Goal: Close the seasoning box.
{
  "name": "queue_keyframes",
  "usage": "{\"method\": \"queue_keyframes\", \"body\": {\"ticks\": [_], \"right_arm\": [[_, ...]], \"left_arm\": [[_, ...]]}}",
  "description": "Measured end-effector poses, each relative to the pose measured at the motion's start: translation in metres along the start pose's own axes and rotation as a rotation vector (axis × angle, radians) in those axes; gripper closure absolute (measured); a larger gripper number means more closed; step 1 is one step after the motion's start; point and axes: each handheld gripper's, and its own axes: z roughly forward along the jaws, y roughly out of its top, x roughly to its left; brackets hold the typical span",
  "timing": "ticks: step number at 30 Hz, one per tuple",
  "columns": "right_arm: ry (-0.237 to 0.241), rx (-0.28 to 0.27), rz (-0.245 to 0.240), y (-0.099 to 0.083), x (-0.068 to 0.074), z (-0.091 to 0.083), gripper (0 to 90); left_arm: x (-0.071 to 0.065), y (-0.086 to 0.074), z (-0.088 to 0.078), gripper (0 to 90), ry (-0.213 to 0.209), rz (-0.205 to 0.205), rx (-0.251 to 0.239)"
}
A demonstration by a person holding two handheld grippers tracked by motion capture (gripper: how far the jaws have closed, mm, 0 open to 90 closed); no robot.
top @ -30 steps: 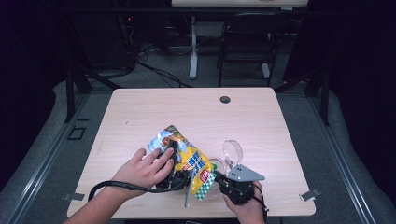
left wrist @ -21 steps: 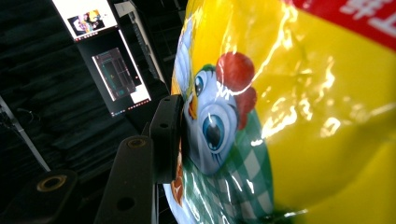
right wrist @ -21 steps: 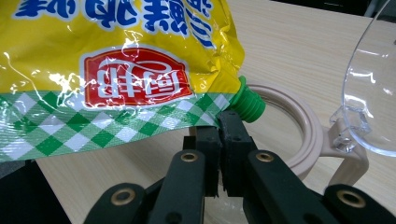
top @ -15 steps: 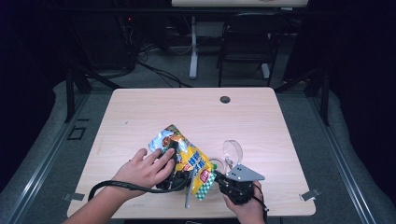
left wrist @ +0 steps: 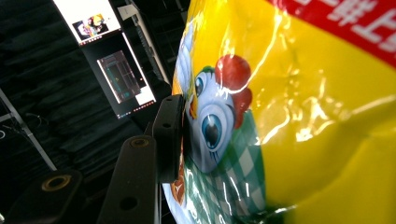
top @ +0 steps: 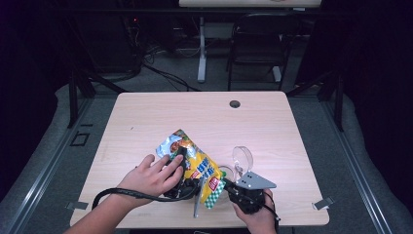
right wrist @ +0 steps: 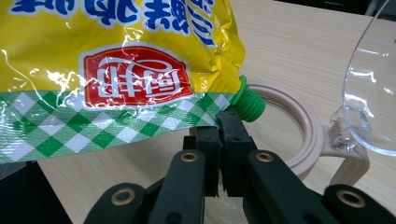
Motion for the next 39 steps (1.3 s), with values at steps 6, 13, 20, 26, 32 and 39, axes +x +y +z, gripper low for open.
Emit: {"method": "queue_keyframes", "body": {"ticks": [6, 13, 20, 26, 32, 39], "right_arm": [[0.009, 0.000, 0.010, -0.0001, 0.0000, 0.0000, 88.0], [0.012, -0.001, 0.015, -0.0003, -0.0006, 0.0001, 88.1], [0.012, 0.001, 0.019, -0.0002, -0.0014, -0.0002, 88.6], [0.005, 0.006, 0.016, 0.0000, -0.0023, -0.0007, 89.4], [0.005, 0.006, 0.016, 0.0000, -0.0023, -0.0008, 89.3], [0.006, 0.006, 0.015, 0.0001, -0.0022, -0.0007, 89.4]], "left_arm": [[0.0019, 0.0011, -0.0007, 63.0, 0.004, 0.007, -0.003], [0.0035, 0.0018, -0.0018, 65.4, 0.000, 0.014, -0.007], [0.0049, 0.0023, -0.0048, 67.1, 0.014, 0.019, -0.014], [0.0060, 0.0029, -0.0067, 68.5, 0.022, 0.020, -0.022], [0.0057, 0.0030, -0.0066, 69.6, 0.020, 0.020, -0.027], [0.0066, 0.0033, -0.0076, 70.2, 0.018, 0.026, -0.025]]}}
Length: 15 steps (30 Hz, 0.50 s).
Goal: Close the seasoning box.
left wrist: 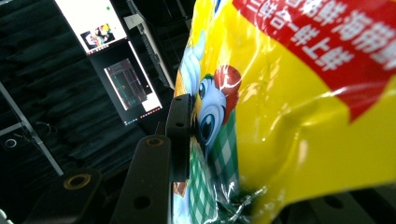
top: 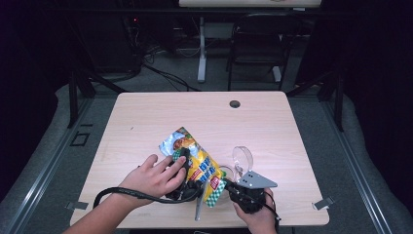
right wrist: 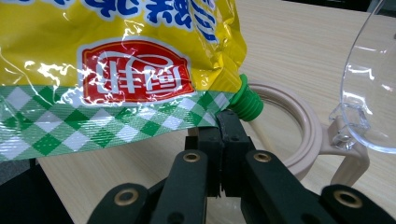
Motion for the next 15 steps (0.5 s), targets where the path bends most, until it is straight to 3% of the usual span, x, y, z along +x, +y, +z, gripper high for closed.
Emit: {"method": "queue_keyframes", "body": {"ticks": [15], "right_arm": [[0.004, -0.003, 0.000, 0.0003, 0.0014, 0.0010, 89.7]], "left_arm": [[0.0016, 0.0000, -0.0023, 71.1, -0.007, -0.001, 0.003]]}}
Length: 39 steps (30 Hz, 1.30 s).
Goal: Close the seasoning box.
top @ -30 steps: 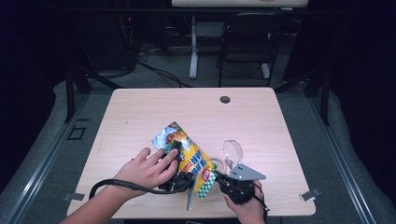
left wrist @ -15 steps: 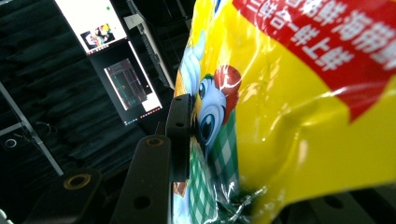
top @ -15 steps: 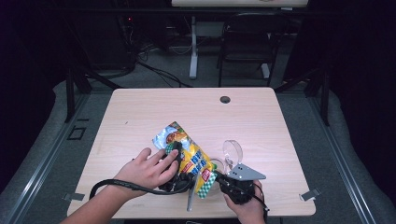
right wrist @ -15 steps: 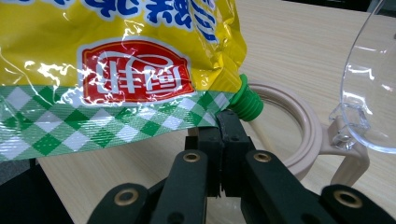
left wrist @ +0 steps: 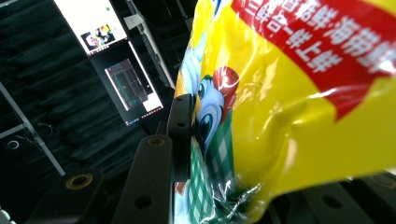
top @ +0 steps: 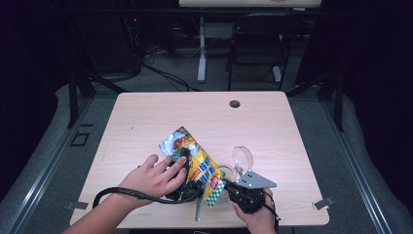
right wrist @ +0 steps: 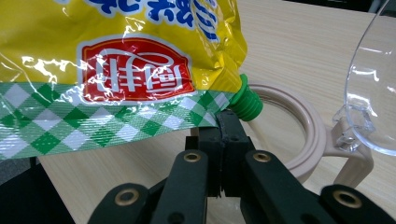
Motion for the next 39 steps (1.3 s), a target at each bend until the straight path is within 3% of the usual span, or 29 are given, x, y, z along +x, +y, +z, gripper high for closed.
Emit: {"method": "queue_keyframes", "body": {"ticks": [10, 15, 21, 39], "right_arm": [[-0.001, 0.001, -0.001, 0.0003, 0.0000, 0.0007, 89.8], [0.001, 0.001, 0.000, 0.0004, 0.0001, 0.0009, 89.9], [0.006, 0.001, 0.003, 0.0003, 0.0004, 0.0012, 90.0], [0.012, 0.004, 0.001, 0.0003, 0.0007, 0.0012, 90.0]], "left_arm": [[0.0037, 0.0011, -0.0015, 71.8, -0.002, 0.023, 0.007], [0.0037, 0.0014, -0.0017, 72.4, -0.011, 0.012, 0.008], [0.0062, 0.0019, -0.0030, 73.0, -0.002, 0.029, 0.009], [0.0075, 0.0022, -0.0035, 73.9, -0.009, 0.031, 0.008]]}}
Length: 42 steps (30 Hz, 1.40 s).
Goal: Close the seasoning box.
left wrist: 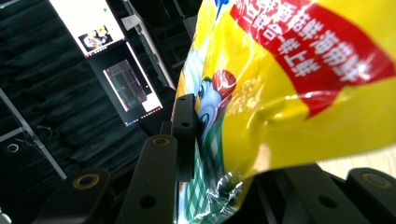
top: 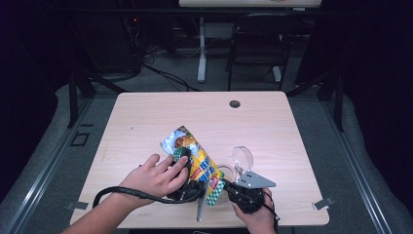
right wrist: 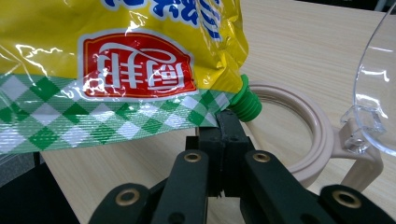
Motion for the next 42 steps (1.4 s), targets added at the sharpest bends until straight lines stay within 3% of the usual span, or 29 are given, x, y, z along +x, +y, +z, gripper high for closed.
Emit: {"method": "queue_keyframes", "body": {"ticks": [8, 15, 42], "right_arm": [[0.002, 0.004, -0.003, 0.0000, 0.0003, -0.0002, 90.0], [0.000, 0.003, -0.002, 0.0001, 0.0002, -0.0007, 90.0], [0.004, 0.004, 0.000, 0.0004, 0.0006, -0.0003, 90.0]], "left_arm": [[0.0006, 0.0000, -0.0011, 74.1, -0.013, -0.014, -0.001], [0.0024, 0.0008, -0.0023, 74.4, -0.003, 0.005, -0.003], [0.0059, 0.0019, -0.0021, 75.0, -0.001, 0.008, -0.003]]}}
